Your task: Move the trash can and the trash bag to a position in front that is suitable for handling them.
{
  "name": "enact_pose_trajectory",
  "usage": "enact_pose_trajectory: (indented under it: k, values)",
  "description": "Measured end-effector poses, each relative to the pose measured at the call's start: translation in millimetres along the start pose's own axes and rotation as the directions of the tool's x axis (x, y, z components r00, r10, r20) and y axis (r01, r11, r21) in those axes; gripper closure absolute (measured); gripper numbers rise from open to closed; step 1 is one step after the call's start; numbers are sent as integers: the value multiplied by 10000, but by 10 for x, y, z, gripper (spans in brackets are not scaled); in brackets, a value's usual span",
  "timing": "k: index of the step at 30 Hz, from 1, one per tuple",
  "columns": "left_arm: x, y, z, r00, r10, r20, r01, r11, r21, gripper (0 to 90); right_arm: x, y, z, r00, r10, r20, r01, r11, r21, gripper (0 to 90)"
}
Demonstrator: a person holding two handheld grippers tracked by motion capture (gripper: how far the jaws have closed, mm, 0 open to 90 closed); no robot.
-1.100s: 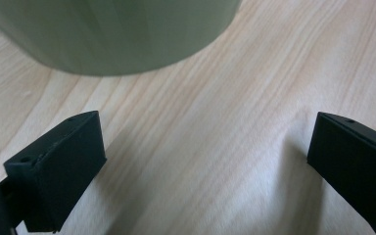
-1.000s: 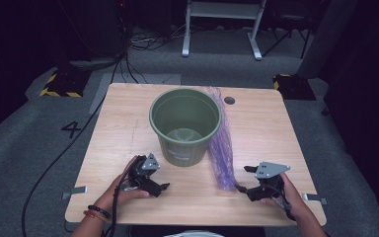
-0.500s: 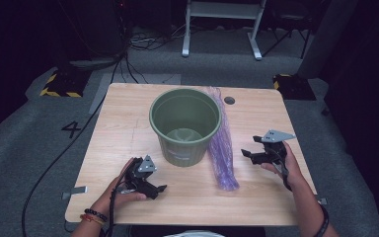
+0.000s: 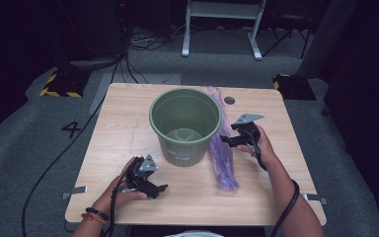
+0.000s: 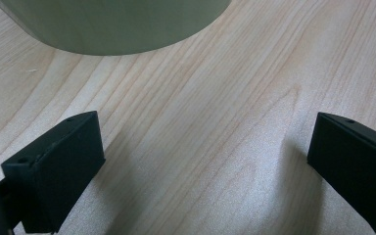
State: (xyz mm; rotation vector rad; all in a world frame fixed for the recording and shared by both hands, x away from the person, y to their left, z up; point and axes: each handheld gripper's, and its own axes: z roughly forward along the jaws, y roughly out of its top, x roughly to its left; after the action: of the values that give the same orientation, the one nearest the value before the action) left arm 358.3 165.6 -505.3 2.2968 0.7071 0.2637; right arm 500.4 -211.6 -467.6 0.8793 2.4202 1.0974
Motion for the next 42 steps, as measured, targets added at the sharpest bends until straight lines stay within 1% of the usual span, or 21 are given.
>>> enact_pose_trajectory:
  k: [3,4,6,7,8,11,13,16,18,20,23,28,32,33,34,35,36,38,41,42]
  values:
    - [1,0,1,10000,25,32,-25,10000,-8,0,45,13,92,9997,-214,-115,217,9993,305,306]
    - [2,1,1,10000,55,57,-55,10000,-5,0,55,10,123,9997,-215,-142,221,9988,428,322]
    - [3,3,4,9999,114,111,-114,9999,-8,0,67,-4,172,9994,-308,-176,319,9971,691,380]
    - [3,5,5,9998,143,133,-142,9999,-5,0,66,-12,190,9994,-290,-204,305,9967,754,424]
    - [4,6,6,9998,161,145,-161,9999,-6,0,63,-21,202,9991,-300,-304,325,9961,820,510]
    - [4,7,7,9997,178,162,-178,9998,-11,0,57,-58,230,9986,-461,-276,486,9942,964,640]
    - [4,7,8,9996,195,180,-195,9998,-16,0,43,-83,244,9989,-386,-274,411,9943,983,700]
    - [4,7,8,9996,197,179,-197,9998,-16,0,24,-119,241,9992,-177,-370,208,9963,833,776]
    - [5,7,8,9996,200,180,-200,9998,-16,0,16,-140,224,9996,-94,-273,116,9968,794,824]
    - [3,8,9,9996,203,194,-202,9998,-17,0,7,-168,195,9999,-31,-112,40,9969,789,841]
    - [2,9,9,9996,214,207,-214,9998,-17,0,-11,-246,122,9996,270,42,-272,9973,682,844]
    - [1,11,9,9996,219,204,-219,9998,3,0,-21,-404,-48,9975,599,383,-620,9964,581,846]
    - [1,12,11,9995,223,217,-223,9998,0,0,-19,-501,-177,9945,679,797,-733,9951,667,838]
    - [1,12,11,9995,222,217,-222,9998,0,0,-15,-525,-210,9940,692,852,-751,9948,684,819]
    - [1,12,11,9995,222,217,-222,9998,0,0,-11,-547,-244,9929,717,947,-787,9943,722,768]
    - [1,12,11,9995,224,214,-224,9997,1,0,-13,-568,-278,9910,739,1116,-829,9935,775,689]
    - [1,12,11,9995,221,217,-221,9998,-1,0,-13,-591,-318,9904,720,1181,-813,9938,757,655]
    - [1,12,11,9995,225,216,-225,9997,3,0,2,-631,-432,9954,321,907,-361,9984,429,551]
    - [1,12,11,9995,225,216,-225,9997,2,0,24,-661,-638,9947,-123,1016,95,9996,277,461]
    - [0,12,11,9995,222,213,-222,9998,-1,0,28,-676,-708,9939,-139,1094,124,9998,143,450]
